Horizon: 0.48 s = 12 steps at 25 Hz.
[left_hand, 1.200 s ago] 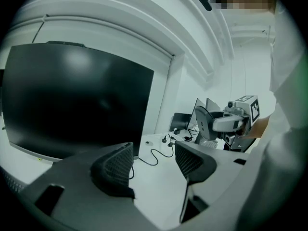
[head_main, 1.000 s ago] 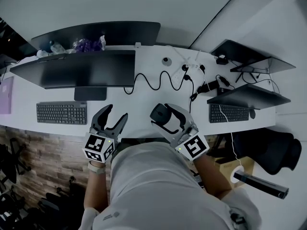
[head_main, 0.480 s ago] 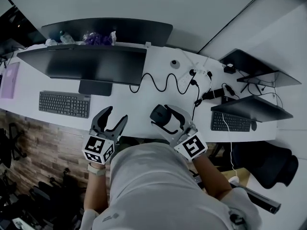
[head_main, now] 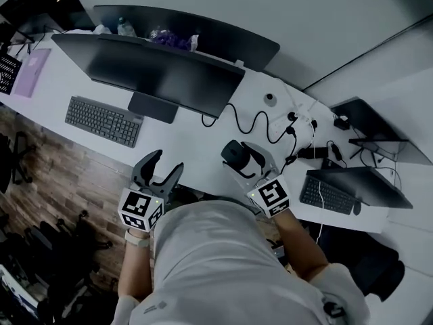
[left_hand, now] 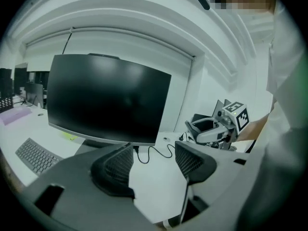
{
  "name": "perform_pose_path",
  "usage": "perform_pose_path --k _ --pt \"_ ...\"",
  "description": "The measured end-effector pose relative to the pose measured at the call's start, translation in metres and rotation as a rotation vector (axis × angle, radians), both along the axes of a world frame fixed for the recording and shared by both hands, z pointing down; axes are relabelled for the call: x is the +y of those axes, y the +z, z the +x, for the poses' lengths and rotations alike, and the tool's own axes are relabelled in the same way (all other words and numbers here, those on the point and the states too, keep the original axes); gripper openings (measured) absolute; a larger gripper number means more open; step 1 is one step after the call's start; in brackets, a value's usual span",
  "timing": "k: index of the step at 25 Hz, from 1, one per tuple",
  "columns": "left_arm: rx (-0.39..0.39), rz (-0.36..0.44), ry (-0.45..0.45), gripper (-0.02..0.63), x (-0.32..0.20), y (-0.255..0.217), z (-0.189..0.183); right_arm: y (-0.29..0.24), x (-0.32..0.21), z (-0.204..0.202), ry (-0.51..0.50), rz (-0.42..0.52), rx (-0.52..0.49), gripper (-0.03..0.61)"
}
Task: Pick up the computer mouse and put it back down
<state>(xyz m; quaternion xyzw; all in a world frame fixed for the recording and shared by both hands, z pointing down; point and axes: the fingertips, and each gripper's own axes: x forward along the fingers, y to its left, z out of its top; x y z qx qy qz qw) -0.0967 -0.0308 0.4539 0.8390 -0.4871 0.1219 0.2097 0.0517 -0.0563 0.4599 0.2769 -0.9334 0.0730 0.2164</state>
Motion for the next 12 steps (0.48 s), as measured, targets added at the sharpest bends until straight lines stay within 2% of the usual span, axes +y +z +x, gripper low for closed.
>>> perform_pose_path --k 12 --pt "-0.009 -0.058 -0.197 0.266 0.026 0.01 -0.02 0.083 -0.029 -0.024 -0.176 -0.123 0.13 0.29"
